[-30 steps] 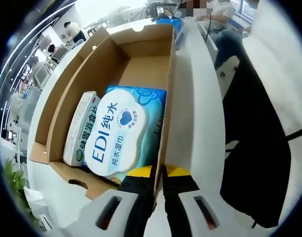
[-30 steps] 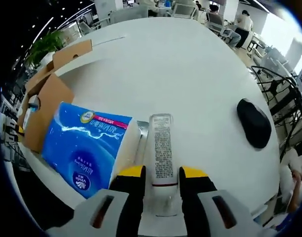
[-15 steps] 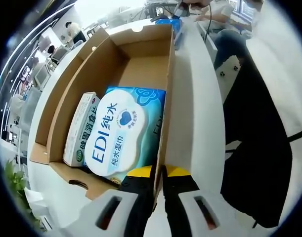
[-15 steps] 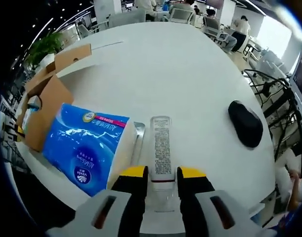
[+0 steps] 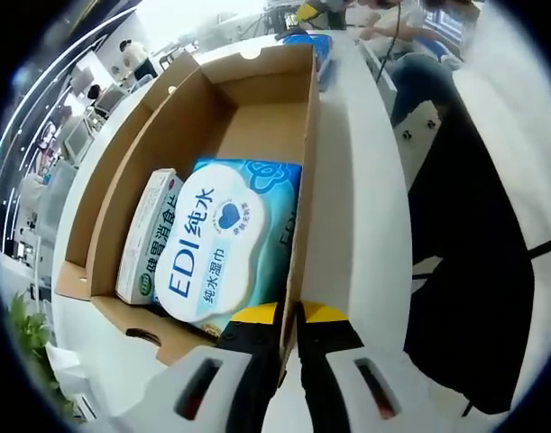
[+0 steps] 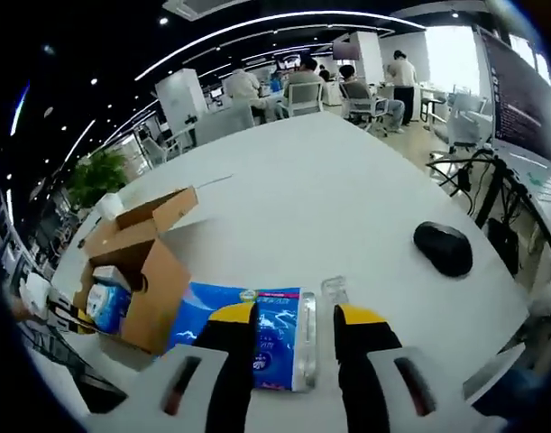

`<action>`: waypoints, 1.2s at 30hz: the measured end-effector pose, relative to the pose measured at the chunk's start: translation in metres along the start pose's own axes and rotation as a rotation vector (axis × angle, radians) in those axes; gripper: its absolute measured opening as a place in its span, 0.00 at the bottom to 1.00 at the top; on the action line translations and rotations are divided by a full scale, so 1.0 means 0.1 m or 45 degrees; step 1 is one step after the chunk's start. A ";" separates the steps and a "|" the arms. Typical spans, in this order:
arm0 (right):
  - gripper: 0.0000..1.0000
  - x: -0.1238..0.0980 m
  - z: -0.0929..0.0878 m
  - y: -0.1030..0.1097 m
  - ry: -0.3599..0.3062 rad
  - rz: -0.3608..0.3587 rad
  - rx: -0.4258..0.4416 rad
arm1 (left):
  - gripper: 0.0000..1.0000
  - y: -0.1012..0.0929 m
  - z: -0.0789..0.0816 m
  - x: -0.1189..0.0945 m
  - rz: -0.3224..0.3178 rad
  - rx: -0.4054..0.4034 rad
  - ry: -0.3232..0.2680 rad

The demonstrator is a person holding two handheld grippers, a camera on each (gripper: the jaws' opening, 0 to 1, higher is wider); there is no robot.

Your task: Operate the shoe box by opening the lid, removing the specified soft item, and placing it in the target area until the item is outside and the box remains undamaged.

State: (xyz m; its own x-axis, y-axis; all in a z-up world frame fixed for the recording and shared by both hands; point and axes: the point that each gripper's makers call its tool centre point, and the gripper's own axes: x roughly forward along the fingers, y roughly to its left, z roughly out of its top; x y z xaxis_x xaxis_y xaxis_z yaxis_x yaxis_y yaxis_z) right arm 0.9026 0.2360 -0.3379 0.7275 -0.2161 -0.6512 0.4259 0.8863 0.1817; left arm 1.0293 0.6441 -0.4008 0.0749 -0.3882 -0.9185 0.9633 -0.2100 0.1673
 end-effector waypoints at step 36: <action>0.98 0.13 -0.43 0.55 0.050 -0.154 -0.098 | 0.07 0.00 -0.01 0.01 0.001 0.011 -0.006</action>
State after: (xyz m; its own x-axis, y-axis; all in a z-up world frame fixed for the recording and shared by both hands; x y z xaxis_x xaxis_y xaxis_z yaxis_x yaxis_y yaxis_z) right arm 0.9119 0.3001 -0.3681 0.6511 -0.3088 -0.6933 0.4657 0.8839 0.0437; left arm 1.0298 0.6452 -0.4020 0.0741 -0.3928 -0.9166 0.9610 -0.2175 0.1709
